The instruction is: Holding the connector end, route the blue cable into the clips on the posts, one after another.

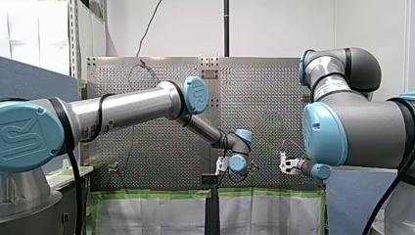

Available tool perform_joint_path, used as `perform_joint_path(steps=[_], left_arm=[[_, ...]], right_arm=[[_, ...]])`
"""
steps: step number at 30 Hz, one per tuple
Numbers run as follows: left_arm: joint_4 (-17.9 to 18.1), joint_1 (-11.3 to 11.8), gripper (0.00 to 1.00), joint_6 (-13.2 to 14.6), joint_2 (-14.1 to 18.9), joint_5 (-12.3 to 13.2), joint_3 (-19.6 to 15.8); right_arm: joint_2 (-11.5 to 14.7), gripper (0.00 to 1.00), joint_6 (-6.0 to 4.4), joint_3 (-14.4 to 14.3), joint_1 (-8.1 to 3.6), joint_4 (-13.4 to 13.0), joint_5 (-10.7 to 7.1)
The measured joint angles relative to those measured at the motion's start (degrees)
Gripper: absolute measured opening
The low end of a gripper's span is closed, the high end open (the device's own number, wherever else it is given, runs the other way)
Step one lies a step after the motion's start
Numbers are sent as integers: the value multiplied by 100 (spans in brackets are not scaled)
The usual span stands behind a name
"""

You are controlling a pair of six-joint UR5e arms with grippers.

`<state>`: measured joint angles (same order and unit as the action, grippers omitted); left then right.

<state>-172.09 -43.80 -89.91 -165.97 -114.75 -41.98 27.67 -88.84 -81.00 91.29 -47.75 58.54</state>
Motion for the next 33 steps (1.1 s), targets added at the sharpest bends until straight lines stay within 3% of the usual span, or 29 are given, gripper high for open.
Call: perform_joint_path(steps=[6,10,15,24,33], left_arm=[[-320,-108,100,-12,117,11,-217],[-332,-165,100,-84,325,18,-449],[-136,-234,100,-229,481,177,-713],[312,-325,100,-646,495,585,-808],[834,-300,100,-832,409,435,-867]], right_arm=[[-1,0,5,0,-9,30,0],[-1,0,5,0,-17,35,-2],[-1,0,4,0,-18,38,-33],[-2,0,5,0,-20,125,-41],[-2,0,0,0,-33,135,-46]])
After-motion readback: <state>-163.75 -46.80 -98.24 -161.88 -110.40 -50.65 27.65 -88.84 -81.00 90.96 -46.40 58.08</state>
